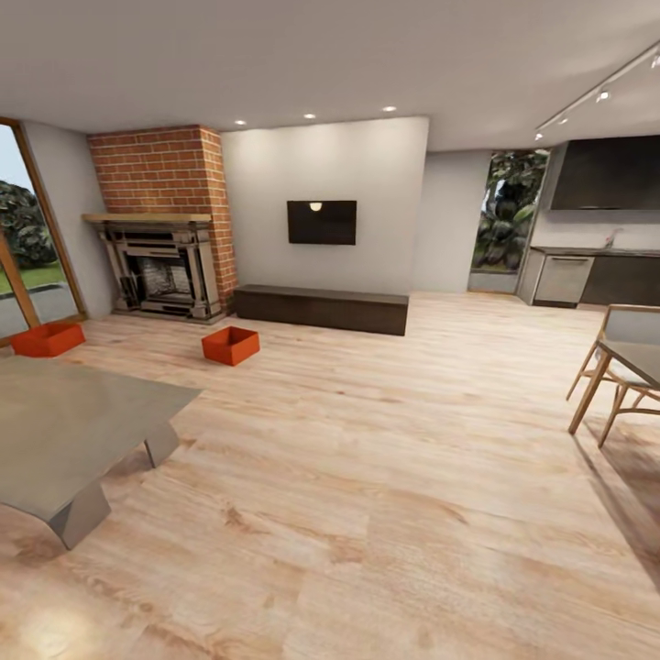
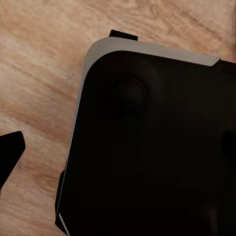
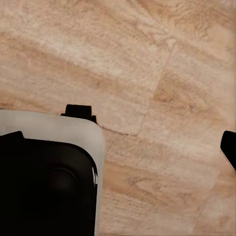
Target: Move the two storage containers from the living room to the garage. In the garage, place one container on the floor and stack the other container on top of it (either order is fine).
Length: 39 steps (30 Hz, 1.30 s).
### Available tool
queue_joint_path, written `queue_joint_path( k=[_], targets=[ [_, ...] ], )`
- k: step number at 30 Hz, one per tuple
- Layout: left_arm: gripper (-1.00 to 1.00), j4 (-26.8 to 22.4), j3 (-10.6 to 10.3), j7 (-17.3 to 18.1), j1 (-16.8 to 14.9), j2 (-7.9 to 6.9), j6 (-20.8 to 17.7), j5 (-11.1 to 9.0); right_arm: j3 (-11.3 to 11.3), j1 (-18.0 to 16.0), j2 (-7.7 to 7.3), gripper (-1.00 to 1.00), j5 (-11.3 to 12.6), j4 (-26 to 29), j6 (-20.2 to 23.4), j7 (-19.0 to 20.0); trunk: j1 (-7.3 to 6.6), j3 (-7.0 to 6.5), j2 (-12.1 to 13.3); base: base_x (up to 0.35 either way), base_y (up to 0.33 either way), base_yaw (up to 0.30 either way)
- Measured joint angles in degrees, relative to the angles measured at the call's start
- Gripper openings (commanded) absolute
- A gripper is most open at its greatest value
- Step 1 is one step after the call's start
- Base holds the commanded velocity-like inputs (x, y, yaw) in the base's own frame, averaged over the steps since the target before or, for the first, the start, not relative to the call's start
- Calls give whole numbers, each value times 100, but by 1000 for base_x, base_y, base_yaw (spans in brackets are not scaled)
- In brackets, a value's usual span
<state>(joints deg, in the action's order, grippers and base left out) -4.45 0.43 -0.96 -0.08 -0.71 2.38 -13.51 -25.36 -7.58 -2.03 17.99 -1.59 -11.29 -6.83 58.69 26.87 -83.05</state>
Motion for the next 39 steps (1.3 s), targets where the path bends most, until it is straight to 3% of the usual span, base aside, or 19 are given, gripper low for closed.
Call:
queue_joint_path(
  k=[39],
  targets=[
    [100, -1, 0, 0, 0, 0, -3, 0, 0, 0, 0, 100, 0, 0, 0, 0, 0, 0, 0, 322, 0, 0]
  ],
)
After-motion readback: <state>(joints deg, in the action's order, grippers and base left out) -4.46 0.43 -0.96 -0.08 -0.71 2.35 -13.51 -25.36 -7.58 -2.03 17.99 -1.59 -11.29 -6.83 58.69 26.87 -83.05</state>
